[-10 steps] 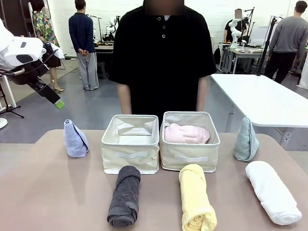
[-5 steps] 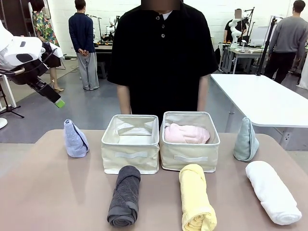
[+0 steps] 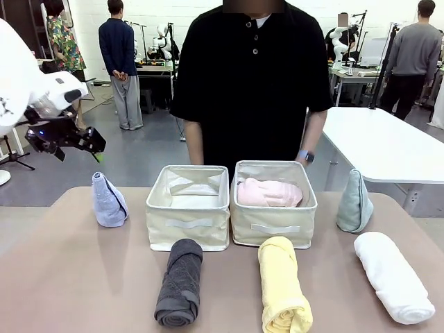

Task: Sort the towels based on their folding style.
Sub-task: Pick up one triangle-folded towel and place it in the left Fabric basket.

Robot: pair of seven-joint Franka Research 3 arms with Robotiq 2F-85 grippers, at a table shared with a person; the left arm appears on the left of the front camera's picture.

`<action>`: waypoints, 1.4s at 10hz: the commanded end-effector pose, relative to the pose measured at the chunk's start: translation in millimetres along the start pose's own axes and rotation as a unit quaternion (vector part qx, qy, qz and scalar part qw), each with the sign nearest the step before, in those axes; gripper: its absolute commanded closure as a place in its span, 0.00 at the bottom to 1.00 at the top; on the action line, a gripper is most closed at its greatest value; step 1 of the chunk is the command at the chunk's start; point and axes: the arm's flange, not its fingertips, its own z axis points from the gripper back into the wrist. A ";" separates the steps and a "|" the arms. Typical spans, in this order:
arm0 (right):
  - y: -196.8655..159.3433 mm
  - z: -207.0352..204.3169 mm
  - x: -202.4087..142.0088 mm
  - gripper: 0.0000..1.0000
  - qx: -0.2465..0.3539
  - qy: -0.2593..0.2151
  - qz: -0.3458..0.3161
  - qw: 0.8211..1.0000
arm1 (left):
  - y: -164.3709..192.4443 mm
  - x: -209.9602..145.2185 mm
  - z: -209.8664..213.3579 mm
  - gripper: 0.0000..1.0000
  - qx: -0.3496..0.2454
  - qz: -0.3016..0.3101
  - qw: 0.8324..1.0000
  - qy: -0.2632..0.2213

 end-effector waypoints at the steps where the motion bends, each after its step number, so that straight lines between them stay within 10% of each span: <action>1: 3.6 -2.8 -1.9 0.00 -0.001 0.010 -0.007 1.000 | -10.3 7.1 -28.2 0.00 0.062 0.040 0.997 0.039; 14: 3.6 -2.8 -1.9 0.00 -0.001 0.010 -0.007 1.000 | -14.0 29.4 -132.7 0.00 0.027 0.115 0.986 0.116</action>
